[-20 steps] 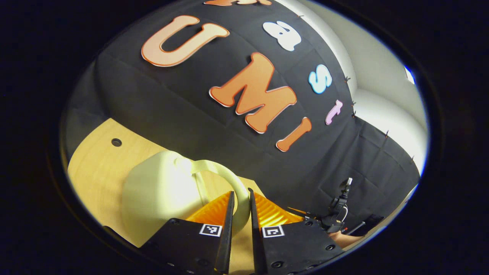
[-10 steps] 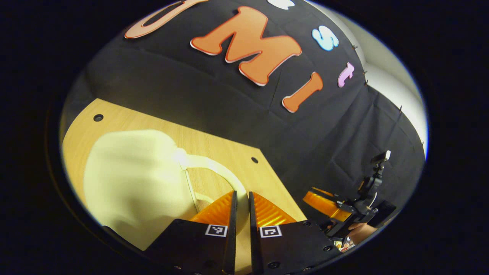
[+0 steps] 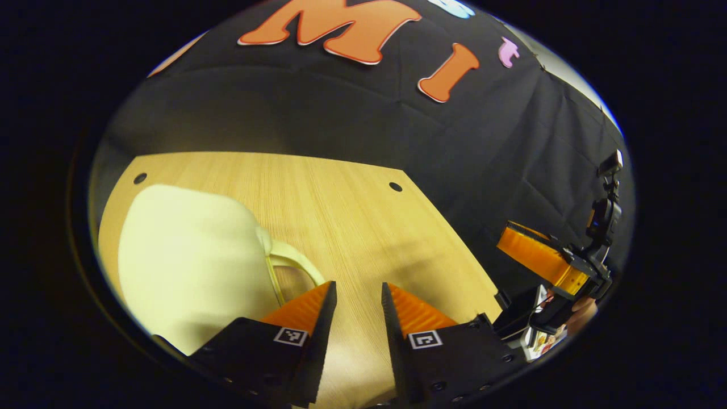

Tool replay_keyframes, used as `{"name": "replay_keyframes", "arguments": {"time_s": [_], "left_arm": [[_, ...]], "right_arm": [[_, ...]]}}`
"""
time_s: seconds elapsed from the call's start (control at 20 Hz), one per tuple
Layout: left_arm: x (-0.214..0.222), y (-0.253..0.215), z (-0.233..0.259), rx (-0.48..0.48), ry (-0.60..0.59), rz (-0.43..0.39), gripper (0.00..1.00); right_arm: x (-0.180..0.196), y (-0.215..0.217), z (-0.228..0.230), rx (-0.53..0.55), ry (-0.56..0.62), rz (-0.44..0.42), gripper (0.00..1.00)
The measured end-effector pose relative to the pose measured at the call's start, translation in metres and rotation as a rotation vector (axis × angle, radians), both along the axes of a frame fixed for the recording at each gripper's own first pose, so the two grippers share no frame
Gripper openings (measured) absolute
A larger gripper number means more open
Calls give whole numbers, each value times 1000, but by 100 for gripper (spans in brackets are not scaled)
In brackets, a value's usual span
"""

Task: First open the suitcase, pack the skin care products into it, and then close the suitcase.

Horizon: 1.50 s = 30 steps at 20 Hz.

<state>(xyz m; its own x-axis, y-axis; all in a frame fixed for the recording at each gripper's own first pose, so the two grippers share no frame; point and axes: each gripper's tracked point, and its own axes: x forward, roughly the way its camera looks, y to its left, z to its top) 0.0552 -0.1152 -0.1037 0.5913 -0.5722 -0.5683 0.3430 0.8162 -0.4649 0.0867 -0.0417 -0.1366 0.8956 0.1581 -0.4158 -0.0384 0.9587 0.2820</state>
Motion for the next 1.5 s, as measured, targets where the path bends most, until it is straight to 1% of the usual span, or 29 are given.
{"name": "replay_keyframes", "arguments": {"time_s": [0.05,0.1,0.15,0.2,0.3,0.4,0.55,0.65,0.75,0.9,1.05,1.15,1.25,1.3,1.5], "left_arm": [[2,3,5,32,-36,3,53],[3,4,12,58,-71,21,65],[6,4,21,64,-100,41,65],[7,2,31,67,-130,64,77],[8,4,51,71,-186,118,80],[10,12,67,82,-249,185,86],[11,31,88,114,-346,306,85],[8,44,98,123,-401,387,91],[0,52,109,139,-444,461,92],[-4,71,129,174,-519,558,92],[-14,88,151,218,-613,644,91],[-17,95,160,248,-668,674,92],[-23,98,160,293,-693,679,91],[-25,100,160,303,-694,683,86],[-21,91,167,262,-700,669,86]], "right_arm": [[0,0,3,-12,-14,-3,87],[1,0,7,-25,-30,0,87],[0,3,9,-31,-38,13,87],[-1,5,13,-33,-47,23,87],[1,9,23,-30,-76,36,88],[2,10,35,-34,-117,45,89],[3,7,55,-86,-197,49,89],[0,6,73,-139,-272,59,89],[-2,8,90,-174,-355,71,89],[-7,16,102,-172,-419,94,89],[-11,23,105,-167,-436,123,89],[-11,24,106,-174,-445,129,89],[-12,20,110,-180,-460,116,89],[-12,20,112,-181,-468,115,89],[-15,17,114,-186,-475,118,89]]}}
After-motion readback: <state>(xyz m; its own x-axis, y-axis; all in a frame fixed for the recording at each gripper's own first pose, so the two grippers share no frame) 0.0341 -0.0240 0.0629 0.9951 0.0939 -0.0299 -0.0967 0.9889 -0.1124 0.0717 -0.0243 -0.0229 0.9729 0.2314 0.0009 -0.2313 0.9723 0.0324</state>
